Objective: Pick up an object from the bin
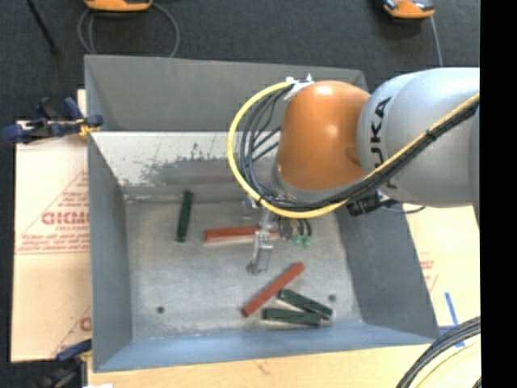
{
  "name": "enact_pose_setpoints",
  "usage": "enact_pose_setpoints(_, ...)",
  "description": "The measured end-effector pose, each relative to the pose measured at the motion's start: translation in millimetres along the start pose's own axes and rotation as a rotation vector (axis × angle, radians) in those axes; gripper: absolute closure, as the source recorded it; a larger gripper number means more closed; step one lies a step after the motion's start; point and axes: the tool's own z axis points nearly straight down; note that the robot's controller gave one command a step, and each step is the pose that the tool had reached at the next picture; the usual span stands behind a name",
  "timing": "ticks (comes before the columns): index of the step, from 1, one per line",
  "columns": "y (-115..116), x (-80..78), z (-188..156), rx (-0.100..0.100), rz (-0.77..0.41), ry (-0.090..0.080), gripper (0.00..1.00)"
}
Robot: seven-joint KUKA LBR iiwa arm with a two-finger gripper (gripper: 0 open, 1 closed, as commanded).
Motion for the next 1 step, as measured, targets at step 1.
enact_pose_setpoints(1, -47.0, -86.4, 120.9, 0.001, -0.071, 0.005, 0.00)
